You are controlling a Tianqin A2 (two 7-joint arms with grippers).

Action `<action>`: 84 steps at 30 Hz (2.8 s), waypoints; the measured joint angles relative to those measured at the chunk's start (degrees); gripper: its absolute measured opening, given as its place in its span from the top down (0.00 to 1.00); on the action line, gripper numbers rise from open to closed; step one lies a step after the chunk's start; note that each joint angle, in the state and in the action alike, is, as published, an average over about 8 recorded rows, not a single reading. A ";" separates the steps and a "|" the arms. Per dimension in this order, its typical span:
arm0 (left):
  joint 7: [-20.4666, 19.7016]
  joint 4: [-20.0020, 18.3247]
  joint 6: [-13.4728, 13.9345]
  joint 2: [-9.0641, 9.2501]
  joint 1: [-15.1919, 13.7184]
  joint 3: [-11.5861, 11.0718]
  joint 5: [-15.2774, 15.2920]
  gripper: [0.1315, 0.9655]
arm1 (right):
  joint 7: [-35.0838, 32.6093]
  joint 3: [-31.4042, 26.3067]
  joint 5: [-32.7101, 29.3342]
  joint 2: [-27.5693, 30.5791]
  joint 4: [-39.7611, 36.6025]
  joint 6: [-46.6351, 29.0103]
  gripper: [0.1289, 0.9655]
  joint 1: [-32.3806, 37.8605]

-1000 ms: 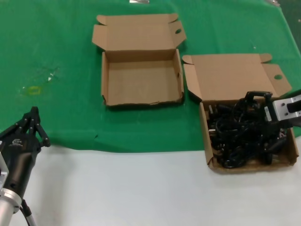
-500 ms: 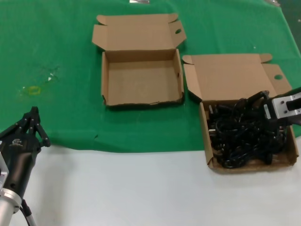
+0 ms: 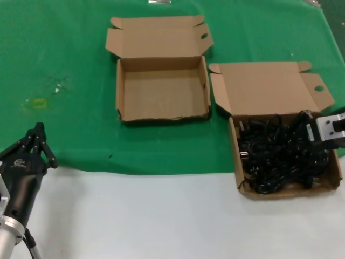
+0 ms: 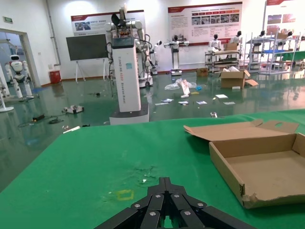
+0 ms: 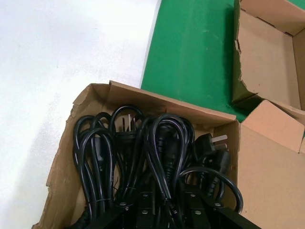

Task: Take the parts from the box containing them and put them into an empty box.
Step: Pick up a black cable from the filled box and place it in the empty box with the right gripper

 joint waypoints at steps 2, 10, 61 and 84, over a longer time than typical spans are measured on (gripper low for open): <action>0.00 0.00 0.00 0.00 0.00 0.00 0.00 0.99 | 0.55 0.20 -0.03 0.31 0.75 -0.07 0.83 -0.26; 0.00 0.00 0.00 0.00 0.00 0.00 0.00 0.99 | 4.05 1.07 -0.08 1.88 4.90 -1.89 0.88 0.10; 0.00 0.00 0.00 0.00 0.00 0.00 0.00 0.99 | -13.51 -0.06 1.34 -33.37 -45.40 9.67 0.89 28.23; 0.00 0.00 0.00 0.00 0.00 0.00 0.00 0.99 | -15.82 -28.53 27.68 -40.91 -48.22 28.06 0.89 26.08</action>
